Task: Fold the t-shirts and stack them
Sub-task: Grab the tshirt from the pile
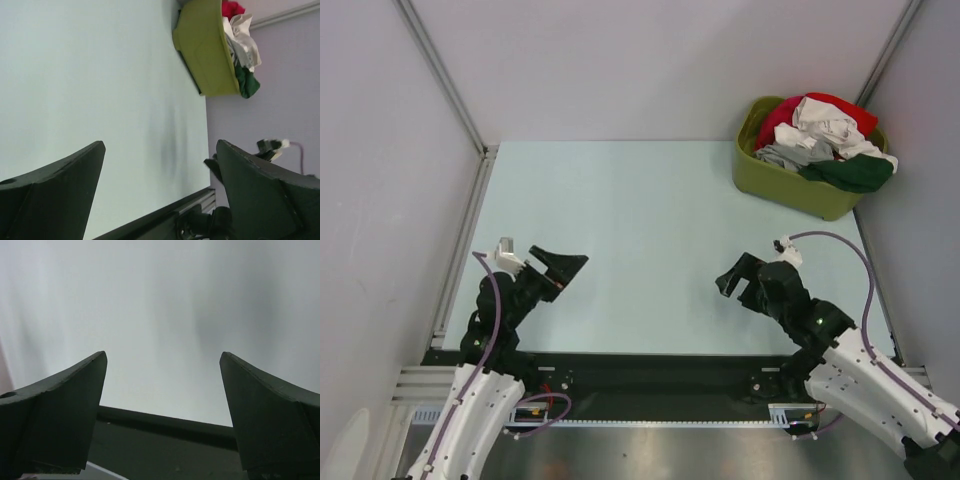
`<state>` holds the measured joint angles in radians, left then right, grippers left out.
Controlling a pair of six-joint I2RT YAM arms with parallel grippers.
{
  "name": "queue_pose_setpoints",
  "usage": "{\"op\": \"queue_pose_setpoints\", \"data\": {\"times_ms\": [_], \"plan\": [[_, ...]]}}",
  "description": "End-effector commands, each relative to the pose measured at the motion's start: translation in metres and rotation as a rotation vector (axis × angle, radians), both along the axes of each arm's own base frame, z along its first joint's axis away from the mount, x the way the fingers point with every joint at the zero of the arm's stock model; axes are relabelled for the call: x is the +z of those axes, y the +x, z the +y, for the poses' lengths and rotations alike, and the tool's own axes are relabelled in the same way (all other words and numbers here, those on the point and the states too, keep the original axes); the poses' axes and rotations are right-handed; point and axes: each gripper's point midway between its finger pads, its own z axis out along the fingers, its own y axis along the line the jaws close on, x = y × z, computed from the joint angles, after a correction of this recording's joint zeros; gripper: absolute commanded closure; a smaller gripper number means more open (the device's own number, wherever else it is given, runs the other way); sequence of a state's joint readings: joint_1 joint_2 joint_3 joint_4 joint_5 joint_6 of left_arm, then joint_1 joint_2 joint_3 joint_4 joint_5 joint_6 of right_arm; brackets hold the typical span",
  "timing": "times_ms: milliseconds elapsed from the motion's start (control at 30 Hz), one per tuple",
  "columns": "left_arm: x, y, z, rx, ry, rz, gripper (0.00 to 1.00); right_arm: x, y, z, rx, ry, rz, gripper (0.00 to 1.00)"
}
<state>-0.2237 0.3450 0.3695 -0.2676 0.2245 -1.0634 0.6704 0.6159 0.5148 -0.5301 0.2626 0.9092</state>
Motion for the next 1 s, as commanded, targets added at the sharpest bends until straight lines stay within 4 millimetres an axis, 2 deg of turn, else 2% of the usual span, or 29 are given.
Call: {"op": "queue_pose_setpoints", "data": {"times_ms": [0,33,67,133,167,200,233,267,300,367,400,433,467,533,567,633,667,700,733,767,800,967], "plan": [[0.028,-0.009,-0.011,-0.129,0.088,-0.119,0.0,0.035,0.018,-0.018,0.008,-0.153,-0.067,0.0],[0.027,-0.01,-0.011,-0.146,0.125,-0.135,0.0,0.049,0.029,-0.024,-0.001,-0.173,-0.097,0.0],[0.026,-0.01,-0.01,-0.144,0.127,-0.127,0.0,0.083,0.042,-0.024,-0.009,-0.16,-0.169,0.0],[0.026,-0.01,-0.015,-0.17,0.118,-0.153,0.0,0.103,0.068,-0.033,-0.008,-0.248,-0.207,0.01],[0.027,-0.014,-0.022,-0.218,0.102,-0.166,0.0,0.114,0.084,-0.053,-0.089,-0.281,-0.214,0.0],[0.03,-0.014,-0.025,-0.24,0.09,-0.194,0.0,0.146,0.1,-0.069,-0.148,-0.324,-0.267,0.0],[0.032,-0.016,-0.03,-0.267,0.074,-0.198,0.0,0.144,0.118,-0.078,-0.175,-0.361,-0.239,0.02],[0.032,-0.017,-0.033,-0.294,0.066,-0.193,0.01,0.157,0.134,-0.104,-0.26,-0.379,-0.25,0.02],[0.035,-0.023,-0.04,-0.352,0.054,-0.206,0.02,0.168,0.146,-0.116,-0.296,-0.388,-0.266,0.03],[0.035,-0.025,-0.044,-0.395,0.069,-0.213,0.06,0.193,0.178,-0.139,-0.363,-0.392,-0.321,0.11],[0.034,-0.027,-0.047,-0.423,0.074,-0.209,0.08,0.2,0.188,-0.161,-0.419,-0.388,-0.338,0.15],[0.034,-0.027,-0.047,-0.435,0.09,-0.219,0.09,0.212,0.2,-0.172,-0.45,-0.383,-0.369,0.26],[0.034,-0.027,-0.048,-0.443,0.097,-0.223,0.13,0.212,0.219,-0.184,-0.478,-0.381,-0.39,0.32],[0.033,-0.026,-0.048,-0.45,0.112,-0.239,0.16,0.215,0.24,-0.206,-0.51,-0.383,-0.41,0.42],[0.034,-0.025,-0.048,-0.451,0.117,-0.247,0.19,0.213,0.262,-0.215,-0.525,-0.395,-0.423,0.42],[0.034,-0.022,-0.049,-0.456,0.122,-0.246,0.21,0.206,0.279,-0.235,-0.562,-0.413,-0.408,0.41],[0.033,-0.021,-0.05,-0.459,0.122,-0.244,0.22,0.212,0.289,-0.244,-0.59,-0.389,-0.409,0.4],[0.034,-0.02,-0.05,-0.463,0.12,-0.248,0.22,0.192,0.303,-0.249,-0.584,-0.381,-0.366,0.38],[0.032,-0.018,-0.051,-0.467,0.119,-0.237,0.22,0.186,0.309,-0.258,-0.599,-0.375,-0.353,0.34],[0.032,-0.018,-0.053,-0.474,0.117,-0.236,0.22,0.188,0.316,-0.262,-0.606,-0.379,-0.361,0.33],[0.032,-0.016,-0.053,-0.474,0.118,-0.239,0.22,0.172,0.326,-0.267,-0.611,-0.393,-0.333,0.32],[0.027,-0.014,-0.057,-0.499,0.133,-0.224,0.21,0.154,0.344,-0.289,-0.656,-0.416,-0.328,0.28]]}}
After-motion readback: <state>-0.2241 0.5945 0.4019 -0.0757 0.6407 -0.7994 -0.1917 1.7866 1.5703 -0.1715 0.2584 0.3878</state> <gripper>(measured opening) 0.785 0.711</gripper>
